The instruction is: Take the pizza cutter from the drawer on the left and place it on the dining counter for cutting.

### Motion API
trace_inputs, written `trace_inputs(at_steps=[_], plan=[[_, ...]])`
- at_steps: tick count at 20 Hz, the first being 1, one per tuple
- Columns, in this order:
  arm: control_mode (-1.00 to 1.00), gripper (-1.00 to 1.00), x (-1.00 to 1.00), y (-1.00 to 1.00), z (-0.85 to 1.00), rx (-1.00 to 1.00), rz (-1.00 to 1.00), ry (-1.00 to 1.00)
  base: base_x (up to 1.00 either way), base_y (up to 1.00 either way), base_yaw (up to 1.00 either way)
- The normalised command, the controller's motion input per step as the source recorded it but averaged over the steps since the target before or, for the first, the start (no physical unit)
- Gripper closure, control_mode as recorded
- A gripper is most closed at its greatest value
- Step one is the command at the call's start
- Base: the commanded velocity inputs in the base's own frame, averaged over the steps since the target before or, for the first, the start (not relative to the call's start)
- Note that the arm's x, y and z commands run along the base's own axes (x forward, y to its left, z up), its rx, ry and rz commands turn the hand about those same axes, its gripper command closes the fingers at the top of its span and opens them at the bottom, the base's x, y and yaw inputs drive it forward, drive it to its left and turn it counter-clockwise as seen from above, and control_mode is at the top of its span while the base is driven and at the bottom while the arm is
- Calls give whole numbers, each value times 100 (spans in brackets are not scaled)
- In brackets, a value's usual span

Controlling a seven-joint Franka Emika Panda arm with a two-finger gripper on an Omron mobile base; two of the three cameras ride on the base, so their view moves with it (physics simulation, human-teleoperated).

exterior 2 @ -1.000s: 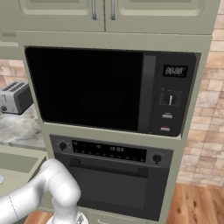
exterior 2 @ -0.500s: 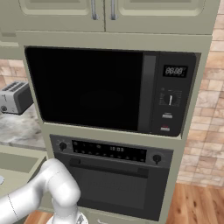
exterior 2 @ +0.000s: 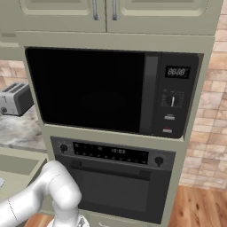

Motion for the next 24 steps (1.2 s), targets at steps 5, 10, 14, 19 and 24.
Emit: trace_inputs(at_steps=[5,10,14,19,24], plan=[[-100,-100,0,0,-15,0,0,0,0,0,0],[-100,-100,0,0,-18,0,0,0,0,0,0],[-100,-100,0,0,-28,0,0,-1,0,0,0],[-100,-100,0,0,-27,0,0,0,0,0,0],[-100,-100,0,0,-29,0,0,0,0,0,0]])
